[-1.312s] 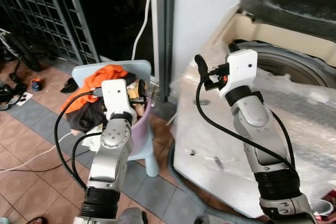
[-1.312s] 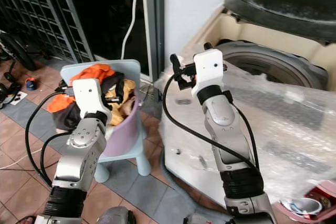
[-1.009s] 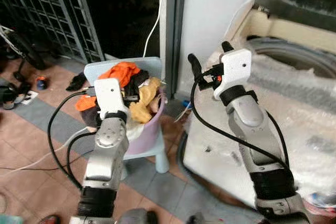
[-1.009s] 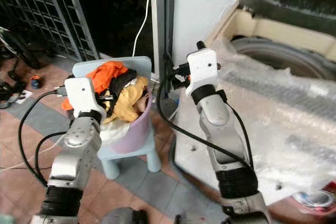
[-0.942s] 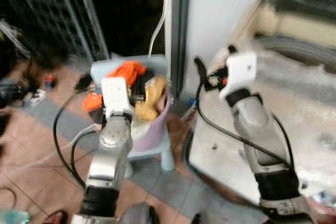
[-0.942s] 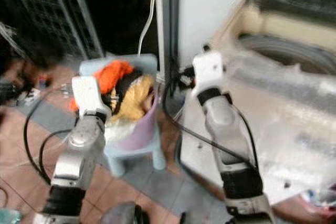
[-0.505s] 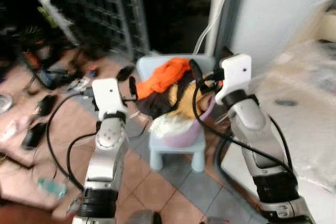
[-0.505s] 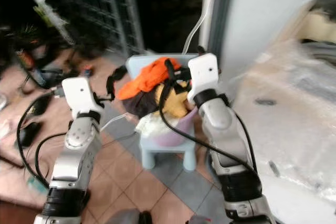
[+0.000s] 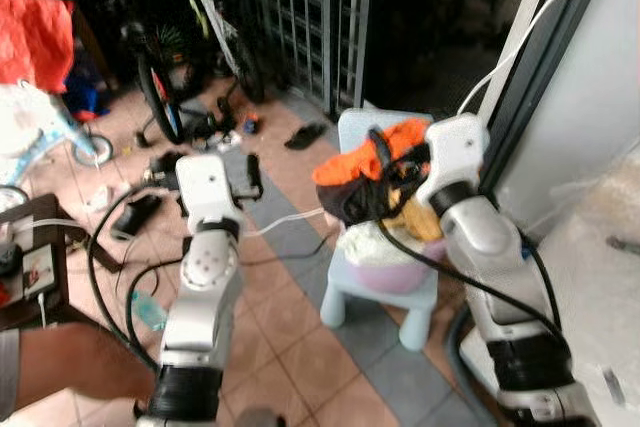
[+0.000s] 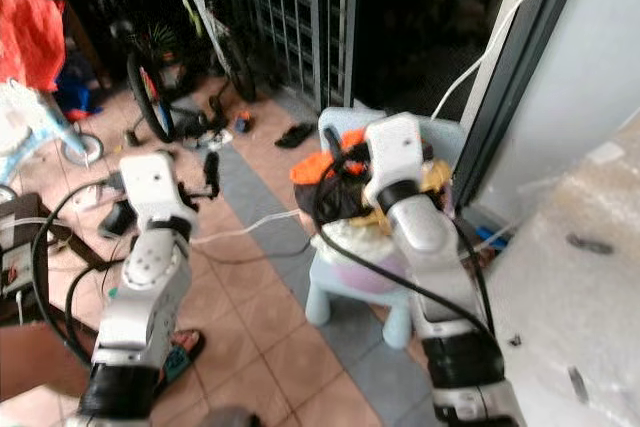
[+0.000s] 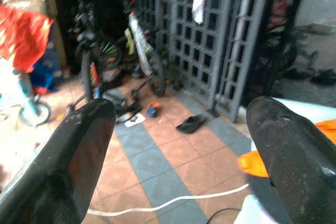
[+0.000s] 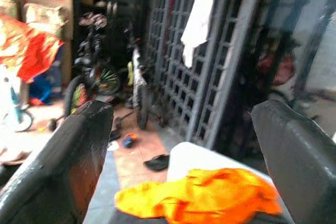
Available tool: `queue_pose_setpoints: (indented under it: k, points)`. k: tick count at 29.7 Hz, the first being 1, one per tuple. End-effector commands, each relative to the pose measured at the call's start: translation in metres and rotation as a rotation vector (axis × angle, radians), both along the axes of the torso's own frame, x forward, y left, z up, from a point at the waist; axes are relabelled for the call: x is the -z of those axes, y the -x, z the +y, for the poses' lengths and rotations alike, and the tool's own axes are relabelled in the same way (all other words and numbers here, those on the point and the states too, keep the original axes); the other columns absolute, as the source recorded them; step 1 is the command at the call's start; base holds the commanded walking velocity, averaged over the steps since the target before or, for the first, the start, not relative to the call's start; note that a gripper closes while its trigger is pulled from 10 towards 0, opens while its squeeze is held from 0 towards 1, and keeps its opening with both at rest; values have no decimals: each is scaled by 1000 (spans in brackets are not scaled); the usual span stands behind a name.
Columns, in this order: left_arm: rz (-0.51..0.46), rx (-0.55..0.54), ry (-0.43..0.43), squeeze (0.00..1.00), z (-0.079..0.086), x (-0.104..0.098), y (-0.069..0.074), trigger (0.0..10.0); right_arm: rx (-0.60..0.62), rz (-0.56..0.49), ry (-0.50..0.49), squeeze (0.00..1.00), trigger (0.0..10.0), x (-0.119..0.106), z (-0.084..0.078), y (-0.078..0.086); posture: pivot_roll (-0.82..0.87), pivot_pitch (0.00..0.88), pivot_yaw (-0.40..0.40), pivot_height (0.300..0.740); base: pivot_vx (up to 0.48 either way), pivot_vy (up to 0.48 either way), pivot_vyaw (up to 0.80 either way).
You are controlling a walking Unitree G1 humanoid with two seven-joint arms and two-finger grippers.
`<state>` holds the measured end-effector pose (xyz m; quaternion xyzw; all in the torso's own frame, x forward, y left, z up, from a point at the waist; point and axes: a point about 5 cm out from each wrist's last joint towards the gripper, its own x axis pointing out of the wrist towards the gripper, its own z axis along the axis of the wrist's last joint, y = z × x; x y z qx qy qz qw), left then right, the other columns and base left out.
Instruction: Clothes washing
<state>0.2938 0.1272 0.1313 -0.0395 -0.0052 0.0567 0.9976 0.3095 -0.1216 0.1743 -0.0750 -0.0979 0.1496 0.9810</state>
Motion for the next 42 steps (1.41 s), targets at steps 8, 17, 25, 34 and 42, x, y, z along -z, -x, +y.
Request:
queue_pose_setpoints:
  k: [8,17,25,34,42]
  points:
    - [2,-1,16,0,-1,-1,2,10000,-16,6,28,0,10000,2,6,1,-17,17,40,740,332,0,0]
    - [7,-1,18,0,-2,1,5,10000,-29,15,29,0,10000,4,8,2,-14,25,37,740,323,0,0]
    - [36,-6,12,0,1,5,6,10000,-48,52,40,0,10000,11,13,2,-12,29,43,740,316,0,0]
    - [60,-6,21,0,-2,8,10,10000,-55,205,164,0,10000,44,16,2,8,51,30,740,299,375,0]
    - [83,-4,-24,0,6,8,21,10000,20,380,224,0,10000,70,13,-10,43,106,17,740,0,0,0]
